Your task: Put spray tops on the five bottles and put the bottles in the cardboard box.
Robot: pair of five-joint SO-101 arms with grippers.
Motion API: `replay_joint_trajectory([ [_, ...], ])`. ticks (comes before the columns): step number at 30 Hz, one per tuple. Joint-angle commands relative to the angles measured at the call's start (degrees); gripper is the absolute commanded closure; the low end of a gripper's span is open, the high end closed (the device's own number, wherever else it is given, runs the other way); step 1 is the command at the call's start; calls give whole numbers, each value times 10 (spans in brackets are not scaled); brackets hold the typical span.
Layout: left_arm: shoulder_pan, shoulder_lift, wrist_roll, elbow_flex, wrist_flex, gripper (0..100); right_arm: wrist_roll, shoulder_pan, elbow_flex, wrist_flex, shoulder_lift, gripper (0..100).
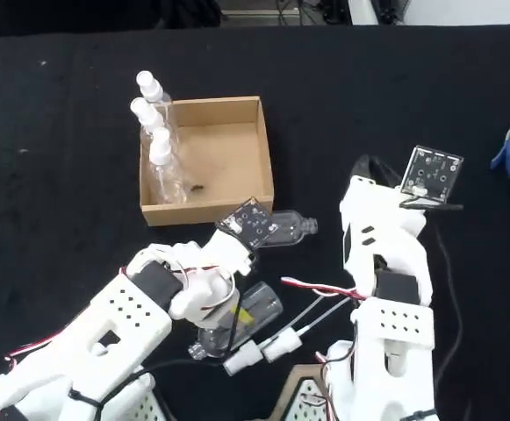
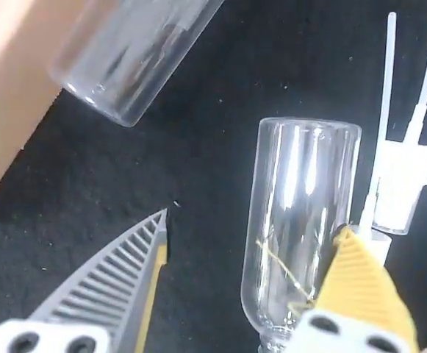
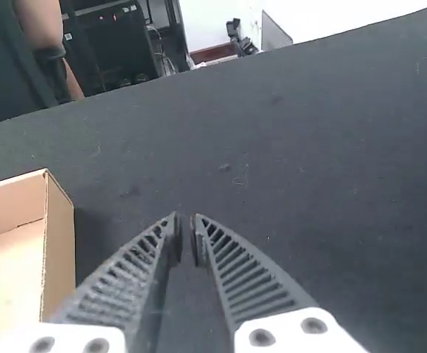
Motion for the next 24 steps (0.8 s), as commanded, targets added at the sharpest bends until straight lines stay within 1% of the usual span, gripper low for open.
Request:
replay_joint_trajectory([
  [1, 7, 8, 4, -13, 3, 780, 1, 11, -51, -1, -10, 985],
  [4, 7, 33, 4, -46, 40, 716, 1, 11, -51, -4, -10, 985],
  [5, 7, 42, 5, -63, 50, 709, 1, 11, -49, -11, -10, 985],
  [8, 7, 66, 5, -106, 65, 733, 0, 11, -46, -22, -7, 985],
  [10, 7, 85, 6, -116, 62, 742, 0, 11, -46, -21, -9, 986],
  [12, 7, 111, 25, -116, 53, 741, 0, 12, -46, -21, -10, 986],
  [17, 14, 170, 40, -87, 4, 743, 0, 14, -48, -21, -10, 986],
  [21, 33, 178, 40, -63, -13, 744, 0, 12, -46, -21, -10, 986],
  [24, 25, 176, 35, -48, -11, 744, 0, 11, -45, -21, -10, 986],
])
